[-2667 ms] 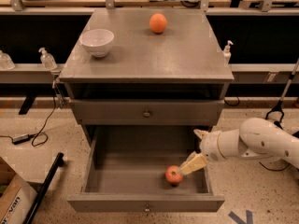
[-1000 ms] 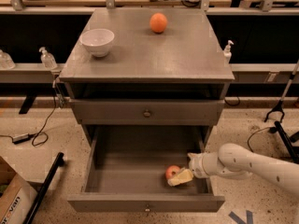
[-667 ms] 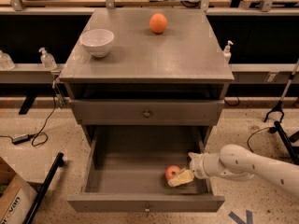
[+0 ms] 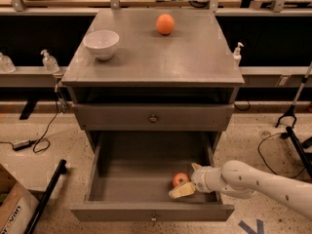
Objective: Pick apple from middle drawer and place on counter
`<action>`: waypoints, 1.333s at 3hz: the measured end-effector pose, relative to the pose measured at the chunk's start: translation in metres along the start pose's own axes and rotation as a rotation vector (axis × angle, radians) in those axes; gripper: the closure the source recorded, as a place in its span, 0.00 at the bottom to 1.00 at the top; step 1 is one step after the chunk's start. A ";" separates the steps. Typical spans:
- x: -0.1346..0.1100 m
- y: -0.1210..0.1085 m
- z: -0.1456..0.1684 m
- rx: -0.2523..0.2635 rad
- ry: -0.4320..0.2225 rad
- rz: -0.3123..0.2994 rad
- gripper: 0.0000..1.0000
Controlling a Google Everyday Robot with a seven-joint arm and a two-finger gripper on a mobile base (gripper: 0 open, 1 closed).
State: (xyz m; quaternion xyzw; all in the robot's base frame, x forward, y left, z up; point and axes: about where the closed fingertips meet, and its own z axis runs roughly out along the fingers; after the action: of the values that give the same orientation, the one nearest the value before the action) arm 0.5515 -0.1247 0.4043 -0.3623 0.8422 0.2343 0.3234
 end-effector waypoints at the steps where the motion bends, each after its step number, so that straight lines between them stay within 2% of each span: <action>1: 0.006 -0.002 0.017 0.011 -0.005 0.012 0.00; 2: 0.019 -0.005 0.034 0.017 0.018 0.038 0.18; 3: 0.022 -0.006 0.036 0.041 0.019 0.047 0.50; 4: 0.019 -0.006 0.027 0.057 0.011 0.045 0.73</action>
Offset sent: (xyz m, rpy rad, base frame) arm 0.0094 0.0100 -0.0622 -0.0264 0.0597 -0.0647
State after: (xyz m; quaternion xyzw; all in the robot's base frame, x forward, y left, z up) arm 0.5562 -0.1194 0.3715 -0.3354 0.8581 0.2154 0.3237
